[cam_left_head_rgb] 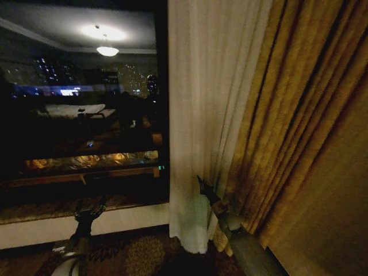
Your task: Open the curtains by pulling them apart, changing their state from closed to fully open.
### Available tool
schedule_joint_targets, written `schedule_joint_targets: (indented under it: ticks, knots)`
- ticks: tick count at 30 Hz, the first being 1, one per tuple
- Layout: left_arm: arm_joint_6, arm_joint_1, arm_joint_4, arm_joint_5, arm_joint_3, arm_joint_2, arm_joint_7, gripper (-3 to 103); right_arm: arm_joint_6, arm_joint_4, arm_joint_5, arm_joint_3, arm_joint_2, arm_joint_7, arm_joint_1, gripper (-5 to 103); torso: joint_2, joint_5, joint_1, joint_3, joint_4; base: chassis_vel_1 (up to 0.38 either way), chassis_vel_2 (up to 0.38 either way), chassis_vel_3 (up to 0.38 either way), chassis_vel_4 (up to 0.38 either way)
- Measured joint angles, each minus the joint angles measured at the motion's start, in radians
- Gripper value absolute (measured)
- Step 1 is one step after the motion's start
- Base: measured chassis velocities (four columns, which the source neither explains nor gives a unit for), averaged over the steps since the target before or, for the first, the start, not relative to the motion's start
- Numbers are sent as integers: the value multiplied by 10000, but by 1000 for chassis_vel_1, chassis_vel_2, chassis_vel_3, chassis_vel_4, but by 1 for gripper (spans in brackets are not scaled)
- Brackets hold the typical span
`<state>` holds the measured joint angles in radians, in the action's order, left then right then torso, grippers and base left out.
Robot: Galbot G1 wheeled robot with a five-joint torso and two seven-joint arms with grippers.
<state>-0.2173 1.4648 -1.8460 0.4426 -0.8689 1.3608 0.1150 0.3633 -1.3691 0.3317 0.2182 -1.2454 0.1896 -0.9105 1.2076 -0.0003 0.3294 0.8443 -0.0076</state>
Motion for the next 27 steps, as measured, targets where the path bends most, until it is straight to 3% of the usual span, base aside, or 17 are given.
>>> schedule_joint_targets:
  ticks: [11, 17, 19, 21, 23, 27]
  knots:
    - [0, 0, 0, 0, 7, 3, 4, 100, -287, 898, 255, -429, 73, -511, 938, 0, -2, 4, 0, 0, -6, 10, 9, -7, -7]
    - [0, 0, 0, 0, 6, 2, 3, 100, -709, 1836, 237, -139, 202, -1621, 1734, 0, -2, -1, 1, 0, -2, 0, 0, 0, 0]
    - [0, 0, 0, 0, 6, 3, 3, 100, -1295, 1904, 9, 201, 359, -2557, 1790, 0, -2, 2, 2, 0, -3, 0, 0, 0, 0]
    - [0, 0, 0, 0, 7, 3, 4, 100, -1431, 1892, -2, 284, 403, -2786, 1779, 0, -2, 3, 2, 0, -3, 0, 0, 0, 0]
    - [0, 0, 0, 0, 8, 3, 6, 100, -1835, 1791, -19, 703, 607, -3565, 1642, 0, -1, 4, 1, 0, -5, 0, 0, 0, 0]
    - [0, 0, 0, 0, 7, 3, 6, 100, -2085, 1689, -181, 1271, 898, -4067, 1464, 0, -1, 2, 1, 0, -3, 0, 0, 0, 0]
